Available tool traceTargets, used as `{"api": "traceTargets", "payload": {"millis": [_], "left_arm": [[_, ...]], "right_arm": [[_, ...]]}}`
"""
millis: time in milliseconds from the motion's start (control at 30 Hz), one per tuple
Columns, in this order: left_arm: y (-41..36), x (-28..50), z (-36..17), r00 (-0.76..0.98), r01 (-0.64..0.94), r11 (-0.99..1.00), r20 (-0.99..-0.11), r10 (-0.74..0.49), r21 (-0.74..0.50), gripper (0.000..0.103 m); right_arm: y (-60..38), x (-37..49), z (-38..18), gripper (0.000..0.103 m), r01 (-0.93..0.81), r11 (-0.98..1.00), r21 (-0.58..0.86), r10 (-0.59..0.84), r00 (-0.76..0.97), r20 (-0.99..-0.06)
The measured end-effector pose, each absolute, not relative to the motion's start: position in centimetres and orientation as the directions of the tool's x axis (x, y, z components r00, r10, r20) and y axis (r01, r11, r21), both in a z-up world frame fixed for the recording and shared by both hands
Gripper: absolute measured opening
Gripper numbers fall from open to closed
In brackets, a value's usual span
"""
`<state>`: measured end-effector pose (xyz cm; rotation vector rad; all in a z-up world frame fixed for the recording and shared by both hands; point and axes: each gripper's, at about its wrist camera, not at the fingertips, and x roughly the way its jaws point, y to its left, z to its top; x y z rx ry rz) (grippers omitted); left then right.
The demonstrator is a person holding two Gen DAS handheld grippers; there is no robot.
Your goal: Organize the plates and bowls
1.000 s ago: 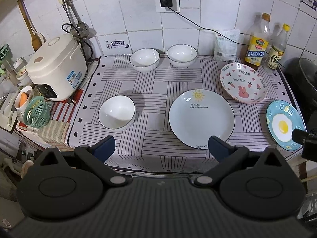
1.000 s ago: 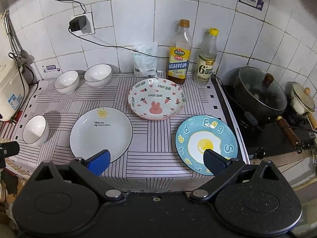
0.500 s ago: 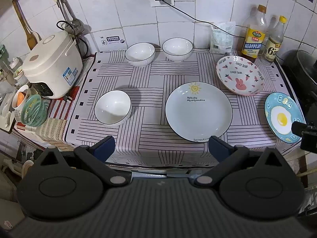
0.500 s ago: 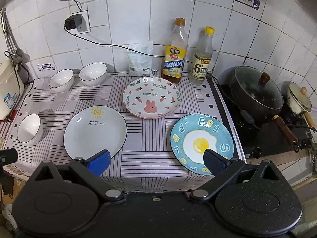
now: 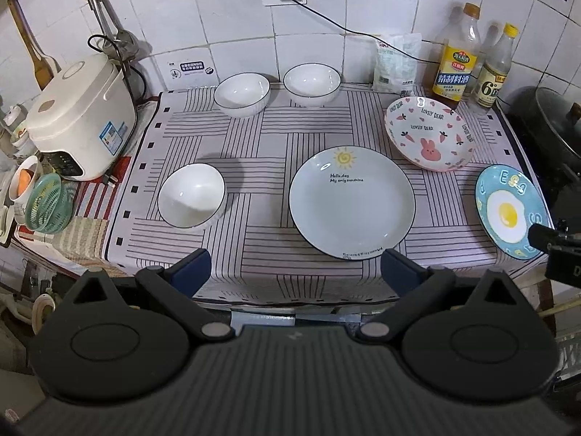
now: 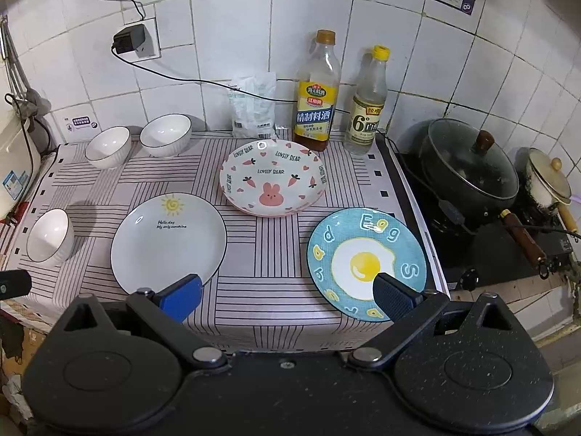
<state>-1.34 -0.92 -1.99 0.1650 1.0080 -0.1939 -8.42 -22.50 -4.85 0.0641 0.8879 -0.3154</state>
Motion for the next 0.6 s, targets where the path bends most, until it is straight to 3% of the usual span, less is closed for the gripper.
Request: {"api": "traceTargets", "payload": {"millis": [167,367,467,600], "left_arm": [[0.0,-0.7,-1.7,0.567,0.222,0.975,-0.815,-0.119,0.012,0.101],[0.5,1.5,-2.9,0.571,0.219,0.975,-0.808,-0.148,-0.024,0.1],[0.2,2.9,-4.3,0.559,0.217,0.976,-0.817,-0.138,-0.017,0.096],[-0.6,5.2,-7.7,0.498,0.235,0.972,-0.856,-0.141,-0.024,0.088]], "right_arm": [[-22.3,-8.4,-4.3,0.102,0.251,0.966,-0.056,-0.21,0.646,-0.734],[-22.0,-8.4,-5.8,0.102,0.099,0.995,-0.024,-0.094,0.807,-0.583],[-22.1,-8.0,-7.7,0.102,0.008,1.0,0.003,-0.005,0.857,-0.516],[-23.1,-5.9,-10.8,0.102,-0.048,0.995,0.09,0.087,0.865,-0.494]]}}
